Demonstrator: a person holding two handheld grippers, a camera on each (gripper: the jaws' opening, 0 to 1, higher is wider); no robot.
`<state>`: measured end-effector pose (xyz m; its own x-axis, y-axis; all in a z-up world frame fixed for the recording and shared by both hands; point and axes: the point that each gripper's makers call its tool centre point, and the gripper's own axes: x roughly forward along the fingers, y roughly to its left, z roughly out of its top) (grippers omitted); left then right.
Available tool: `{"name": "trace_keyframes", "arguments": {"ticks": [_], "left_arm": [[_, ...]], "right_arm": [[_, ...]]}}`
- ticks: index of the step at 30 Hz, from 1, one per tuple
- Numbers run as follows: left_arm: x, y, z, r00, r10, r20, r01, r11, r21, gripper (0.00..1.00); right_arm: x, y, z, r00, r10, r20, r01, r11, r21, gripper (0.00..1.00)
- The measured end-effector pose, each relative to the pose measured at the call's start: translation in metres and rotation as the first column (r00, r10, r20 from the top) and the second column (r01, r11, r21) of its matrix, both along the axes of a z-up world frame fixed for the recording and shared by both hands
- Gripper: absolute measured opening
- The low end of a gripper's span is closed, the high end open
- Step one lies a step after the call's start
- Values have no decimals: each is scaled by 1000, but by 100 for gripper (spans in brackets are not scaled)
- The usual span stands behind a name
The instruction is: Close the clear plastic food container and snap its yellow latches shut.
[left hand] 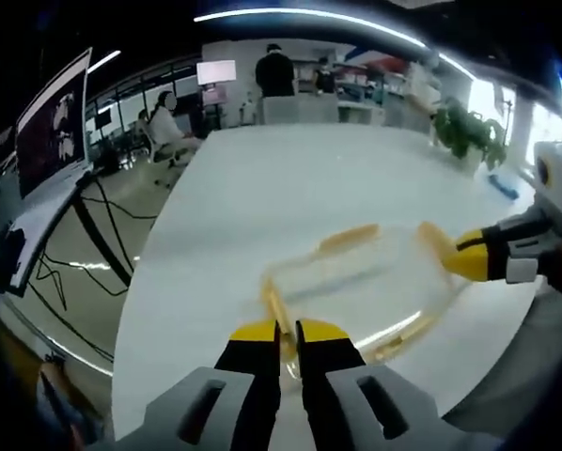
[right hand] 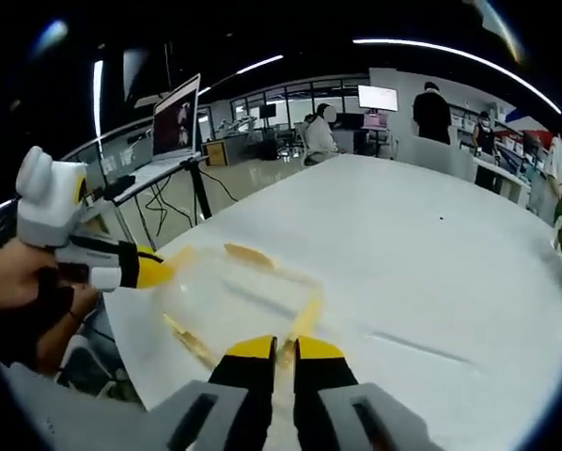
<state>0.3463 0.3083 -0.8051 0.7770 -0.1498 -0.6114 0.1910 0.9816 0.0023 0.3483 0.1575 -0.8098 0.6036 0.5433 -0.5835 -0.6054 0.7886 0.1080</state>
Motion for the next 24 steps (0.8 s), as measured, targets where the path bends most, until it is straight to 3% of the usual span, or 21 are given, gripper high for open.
{"name": "trace_keyframes", "arguments": {"ticks": [10, 24], "left_arm": [[2, -20, 16, 999, -19, 29, 19, 1000, -9, 3], [0, -45, 21, 999, -44, 32, 45, 999, -17, 3]], "right_arm": [[-3, -21, 8, 999, -32, 6, 32, 999, 18, 2], [-1, -47, 14, 998, -59, 5, 59, 998, 27, 2]]}}
